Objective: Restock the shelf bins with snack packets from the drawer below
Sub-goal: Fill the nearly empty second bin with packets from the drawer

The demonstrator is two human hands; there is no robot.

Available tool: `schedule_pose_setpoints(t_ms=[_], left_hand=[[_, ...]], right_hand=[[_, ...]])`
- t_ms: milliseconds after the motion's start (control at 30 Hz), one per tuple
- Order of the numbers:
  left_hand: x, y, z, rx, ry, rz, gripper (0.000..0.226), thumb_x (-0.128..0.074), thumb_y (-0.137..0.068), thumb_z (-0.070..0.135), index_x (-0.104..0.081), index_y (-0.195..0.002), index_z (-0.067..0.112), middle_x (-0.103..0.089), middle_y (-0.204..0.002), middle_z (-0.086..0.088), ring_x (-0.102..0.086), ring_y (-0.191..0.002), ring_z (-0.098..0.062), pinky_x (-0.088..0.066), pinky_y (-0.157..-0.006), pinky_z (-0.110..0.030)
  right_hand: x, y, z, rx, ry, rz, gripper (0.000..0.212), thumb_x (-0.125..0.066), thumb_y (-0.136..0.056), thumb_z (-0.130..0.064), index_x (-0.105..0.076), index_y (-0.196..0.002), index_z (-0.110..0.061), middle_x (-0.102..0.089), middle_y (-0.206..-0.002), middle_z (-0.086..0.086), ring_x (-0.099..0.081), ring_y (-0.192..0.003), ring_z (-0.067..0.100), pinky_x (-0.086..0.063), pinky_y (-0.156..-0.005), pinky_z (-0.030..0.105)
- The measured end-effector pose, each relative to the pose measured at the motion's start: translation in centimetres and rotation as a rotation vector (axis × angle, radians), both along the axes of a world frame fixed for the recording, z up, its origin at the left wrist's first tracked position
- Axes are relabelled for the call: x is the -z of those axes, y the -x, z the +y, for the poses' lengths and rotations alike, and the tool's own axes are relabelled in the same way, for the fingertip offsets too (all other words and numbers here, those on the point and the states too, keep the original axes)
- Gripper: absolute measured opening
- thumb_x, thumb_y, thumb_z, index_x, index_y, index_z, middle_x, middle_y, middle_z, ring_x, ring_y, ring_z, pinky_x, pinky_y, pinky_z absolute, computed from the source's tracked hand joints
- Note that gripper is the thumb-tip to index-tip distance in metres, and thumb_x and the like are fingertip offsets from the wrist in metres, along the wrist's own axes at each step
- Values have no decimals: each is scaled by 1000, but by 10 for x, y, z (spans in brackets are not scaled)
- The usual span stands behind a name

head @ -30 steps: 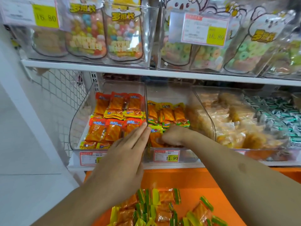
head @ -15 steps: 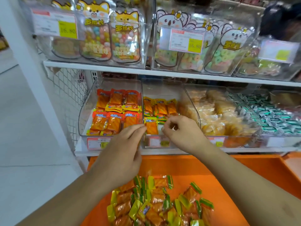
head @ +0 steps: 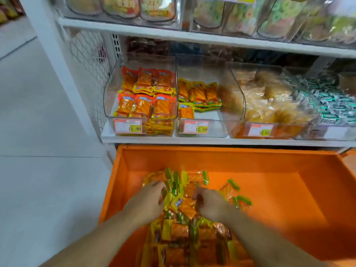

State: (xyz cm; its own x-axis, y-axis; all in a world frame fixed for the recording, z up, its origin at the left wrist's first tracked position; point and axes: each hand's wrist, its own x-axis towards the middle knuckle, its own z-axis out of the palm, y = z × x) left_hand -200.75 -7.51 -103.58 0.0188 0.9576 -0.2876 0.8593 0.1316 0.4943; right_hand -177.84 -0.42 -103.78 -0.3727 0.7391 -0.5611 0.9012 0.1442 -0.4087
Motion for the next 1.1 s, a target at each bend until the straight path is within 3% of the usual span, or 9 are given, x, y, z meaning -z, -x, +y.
schedule_pose_setpoints(t_ms=[133,233,300,500,667,800,900,1000,1100], left_hand=[[62,13,2,-214,171,-34,68,-60,-97,17,-30,-158,19,-39,-156,-5,-48,-140,-27,-44,-111,-37],[100,21,10,-332,229,-30,72,-61,-95,13,-28,-159,13,-37,-157,-13,-44,-142,-33,-39,-116,-39],[119,25,15,-372,278,-22,68,-64,-94,16,-34,-155,12,-41,-153,-14,-45,-141,-34,-39,-115,-40],[149,24,19,-439,377,103,48,-64,-96,29,-47,-137,12,-62,-134,-11,-60,-127,-32,-51,-97,-39],[151,27,17,-418,349,90,23,-71,-94,34,-67,-114,25,-69,-123,-1,-66,-115,-25,-50,-86,-31],[138,27,16,-436,294,61,8,-72,-92,36,-69,-93,29,-73,-107,2,-68,-98,-22,-43,-70,-27],[123,27,15,-522,244,18,21,-70,-94,35,-59,-78,27,-73,-92,0,-68,-85,-24,-43,-64,-27],[96,28,15,-548,199,16,12,-63,-99,34,-65,-93,23,-73,-93,-5,-70,-90,-29,-44,-67,-29],[65,30,15,-564,160,-82,17,-60,-102,30,-64,-112,17,-69,-95,-5,-69,-88,-28,-47,-68,-30]], right_hand=[[54,7,0,44,53,-47,44,-65,-92,-24,-57,-136,-24,-73,-117,4,-70,-103,23,-56,-83,32],[84,13,4,74,50,-82,54,-70,-92,-35,-53,-142,-26,-70,-126,3,-69,-111,25,-57,-89,32],[103,15,8,74,55,-115,63,-73,-85,-41,-50,-142,-29,-71,-123,2,-69,-111,25,-59,-94,35],[123,26,18,-5,-24,-229,49,-70,-85,-50,-55,-124,-26,-73,-113,4,-69,-107,29,-58,-93,40],[127,32,15,-1,-81,-212,54,-69,-84,-63,-56,-124,-29,-74,-110,0,-68,-106,27,-53,-98,40],[114,29,12,87,-51,-159,35,-70,-84,-53,-65,-108,-28,-74,-99,3,-72,-92,28,-61,-81,38],[101,23,10,150,-53,-113,32,-69,-85,-45,-65,-114,-31,-75,-100,2,-73,-93,29,-62,-78,39],[88,16,7,210,-66,-109,32,-72,-84,-37,-69,-115,-30,-76,-108,2,-73,-101,28,-61,-82,37],[65,9,9,253,-20,-55,19,-75,-88,-27,-71,-106,-25,-75,-104,4,-73,-93,22,-56,-71,26]])
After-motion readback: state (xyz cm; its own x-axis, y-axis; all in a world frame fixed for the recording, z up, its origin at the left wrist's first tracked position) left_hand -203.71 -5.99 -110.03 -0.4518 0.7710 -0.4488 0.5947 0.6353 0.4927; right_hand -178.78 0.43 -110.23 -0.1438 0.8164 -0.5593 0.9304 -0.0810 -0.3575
